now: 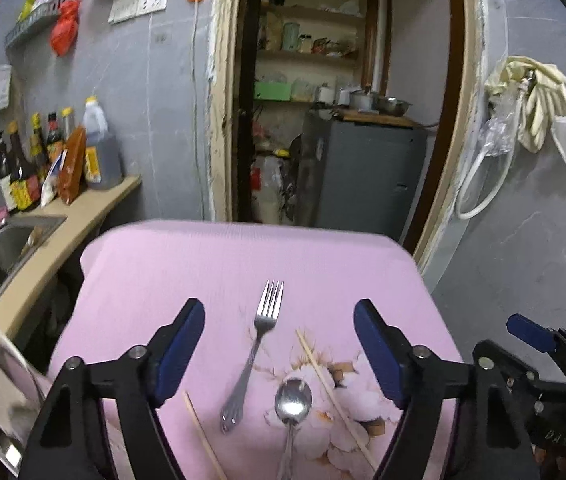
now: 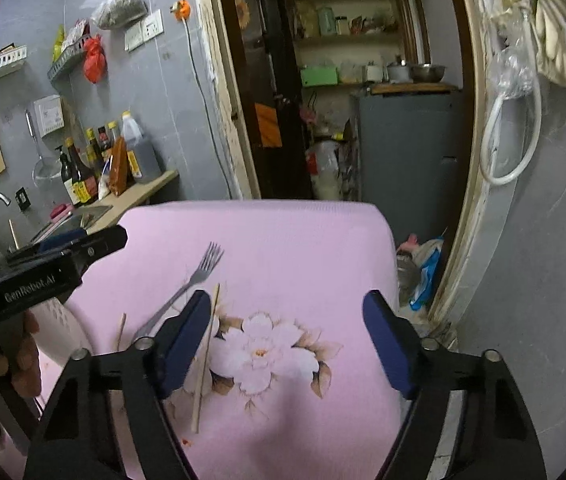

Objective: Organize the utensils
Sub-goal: 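Move both open tools back over the fork, spoon and chopsticks, then grasp a chopstick with the right tool while the left tool grasps another chopstick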

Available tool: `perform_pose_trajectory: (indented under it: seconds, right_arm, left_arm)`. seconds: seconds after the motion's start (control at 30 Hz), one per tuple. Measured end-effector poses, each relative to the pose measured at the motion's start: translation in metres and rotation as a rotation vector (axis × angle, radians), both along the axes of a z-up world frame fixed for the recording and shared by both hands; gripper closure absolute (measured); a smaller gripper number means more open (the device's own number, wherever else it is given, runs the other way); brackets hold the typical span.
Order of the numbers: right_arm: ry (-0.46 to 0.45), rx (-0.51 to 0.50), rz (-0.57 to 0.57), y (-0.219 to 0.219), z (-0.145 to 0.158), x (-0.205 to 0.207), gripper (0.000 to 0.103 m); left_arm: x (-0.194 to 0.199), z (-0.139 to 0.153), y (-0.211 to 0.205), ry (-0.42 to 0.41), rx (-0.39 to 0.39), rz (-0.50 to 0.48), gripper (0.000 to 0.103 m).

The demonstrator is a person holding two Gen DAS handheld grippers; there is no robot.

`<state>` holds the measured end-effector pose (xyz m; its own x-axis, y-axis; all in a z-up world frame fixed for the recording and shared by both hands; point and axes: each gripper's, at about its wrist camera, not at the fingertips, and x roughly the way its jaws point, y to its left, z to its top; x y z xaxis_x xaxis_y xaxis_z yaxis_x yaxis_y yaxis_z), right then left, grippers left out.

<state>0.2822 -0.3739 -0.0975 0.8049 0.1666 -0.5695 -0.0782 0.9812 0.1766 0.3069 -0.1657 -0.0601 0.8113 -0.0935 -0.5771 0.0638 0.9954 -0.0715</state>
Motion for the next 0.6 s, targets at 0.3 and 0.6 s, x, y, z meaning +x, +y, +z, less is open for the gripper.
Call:
perform_pose_trajectory:
  seconds: [0.3,0.6]
  right_arm:
    - [0.073,0.028,0.117,0.006,-0.025,0.017,0.046]
    - [0.194,0.001,0.252,0.041,-0.045,0.051,0.068]
  left_arm:
    - [-0.024,-0.030,0.005,0.020,0.029,0.169,0.037]
    - [-0.034,-0.055,0.002,0.110,0.084,0.252,0.056]
